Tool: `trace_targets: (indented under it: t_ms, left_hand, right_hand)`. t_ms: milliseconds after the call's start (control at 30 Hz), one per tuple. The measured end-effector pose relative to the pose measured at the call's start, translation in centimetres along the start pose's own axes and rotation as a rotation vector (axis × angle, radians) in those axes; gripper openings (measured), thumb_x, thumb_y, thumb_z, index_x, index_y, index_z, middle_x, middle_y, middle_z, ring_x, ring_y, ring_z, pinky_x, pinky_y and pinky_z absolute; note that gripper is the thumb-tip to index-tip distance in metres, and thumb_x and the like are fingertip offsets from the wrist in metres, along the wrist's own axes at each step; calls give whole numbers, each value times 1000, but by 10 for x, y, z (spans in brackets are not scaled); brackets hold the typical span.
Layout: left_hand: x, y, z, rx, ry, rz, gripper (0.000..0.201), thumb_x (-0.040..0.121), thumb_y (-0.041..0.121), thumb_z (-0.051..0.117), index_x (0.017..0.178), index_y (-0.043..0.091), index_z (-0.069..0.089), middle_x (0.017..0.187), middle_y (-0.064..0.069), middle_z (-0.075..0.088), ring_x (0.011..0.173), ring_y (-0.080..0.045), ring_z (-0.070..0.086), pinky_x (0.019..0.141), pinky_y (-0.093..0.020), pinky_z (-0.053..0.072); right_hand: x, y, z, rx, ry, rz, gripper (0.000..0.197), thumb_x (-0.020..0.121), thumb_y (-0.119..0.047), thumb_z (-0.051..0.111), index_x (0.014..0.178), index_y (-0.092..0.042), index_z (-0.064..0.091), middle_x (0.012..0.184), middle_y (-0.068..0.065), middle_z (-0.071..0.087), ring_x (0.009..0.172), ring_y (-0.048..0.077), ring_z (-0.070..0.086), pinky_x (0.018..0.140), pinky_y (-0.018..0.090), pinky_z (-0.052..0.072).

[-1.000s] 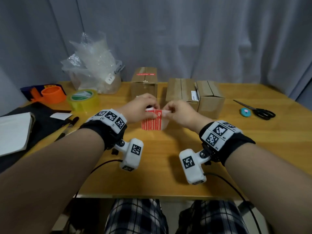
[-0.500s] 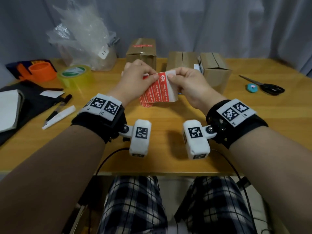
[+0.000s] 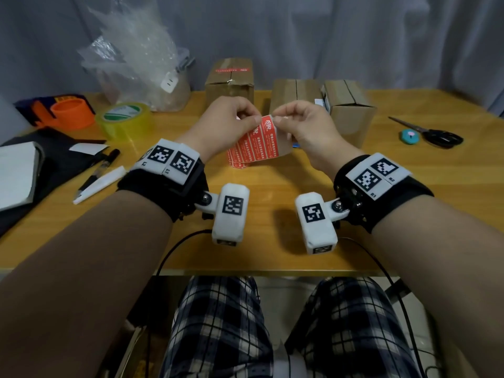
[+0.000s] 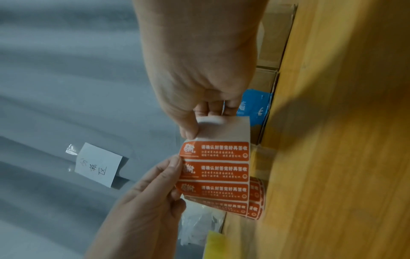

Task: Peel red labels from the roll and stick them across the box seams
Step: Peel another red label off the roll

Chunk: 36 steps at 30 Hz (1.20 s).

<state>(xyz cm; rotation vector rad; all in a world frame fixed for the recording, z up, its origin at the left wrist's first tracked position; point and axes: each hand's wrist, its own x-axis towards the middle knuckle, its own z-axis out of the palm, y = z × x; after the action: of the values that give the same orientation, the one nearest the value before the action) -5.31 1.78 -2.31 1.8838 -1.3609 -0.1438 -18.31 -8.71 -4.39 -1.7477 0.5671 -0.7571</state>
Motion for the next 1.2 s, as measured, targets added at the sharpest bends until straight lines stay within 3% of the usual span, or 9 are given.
trace_targets:
  t_ms: [100,200,333,467,633,800,1000,1067,1200]
  left_hand:
    - [1,-1,1,-34,6,-44,17,94,23,56,99,10,66,84,4,62,71,0,55,64,-16,46]
    - [2,-5,3,-102,56,-90,12,92,21,59,92,11,64,75,7,60,68,-4,57,63,-19,49]
    - [1,-6,4,-154,80,-100,13,90,18,62,93,6,66,72,5,60,64,-5,57,60,-17,47]
    - [0,-5,2,-211,40,-104,14,91,14,60,97,3,67,73,4,62,65,-4,58,60,-15,48]
    - [-3,-6,-1,-227,-13,-90,9,93,13,58,95,10,65,76,5,62,68,-2,57,61,-12,45]
    - [-6,-7,-3,-241,-46,-60,11,93,14,58,98,8,65,77,5,62,70,-3,57,65,-13,46]
    - [-5,-7,-8,-236,-96,-53,13,92,9,58,102,9,66,85,2,64,81,-9,60,77,-21,49]
    - [-6,-7,-8,-281,-92,-49,9,91,6,59,93,14,61,80,3,63,78,-9,60,75,-21,50]
    - [-7,-7,-3,-331,-18,-33,24,89,4,61,82,23,48,70,3,60,67,-6,57,65,-17,48]
  right_hand:
    - [3,1,2,-133,94,-43,7,88,-21,64,83,-23,61,103,1,61,98,12,59,81,26,51]
    - [3,-2,3,-336,239,-172,7,86,-26,68,84,-20,64,102,-2,53,86,2,50,76,14,45]
    - [-3,-8,12,-254,80,-156,14,86,-19,67,92,-7,69,88,0,65,83,9,61,76,23,54]
    - [-2,-6,18,-255,77,-129,13,87,-19,66,95,-8,70,94,4,69,91,17,66,84,34,57]
    - [-3,-4,19,-231,72,-118,14,87,-18,67,94,-7,71,96,9,71,93,21,67,86,41,56]
    - [-2,-3,20,-205,70,-109,11,86,-19,68,91,-10,71,90,5,70,87,19,67,85,41,57]
    - [-3,-3,20,-172,61,-93,13,87,-16,66,94,-5,70,80,-1,66,70,7,60,72,25,55]
    - [-2,-1,22,-144,59,-68,13,88,-15,65,94,-4,69,81,1,66,71,9,61,72,26,55]
    - [0,-1,23,-115,53,-42,11,88,-13,64,92,-4,69,84,4,68,77,15,64,75,28,56]
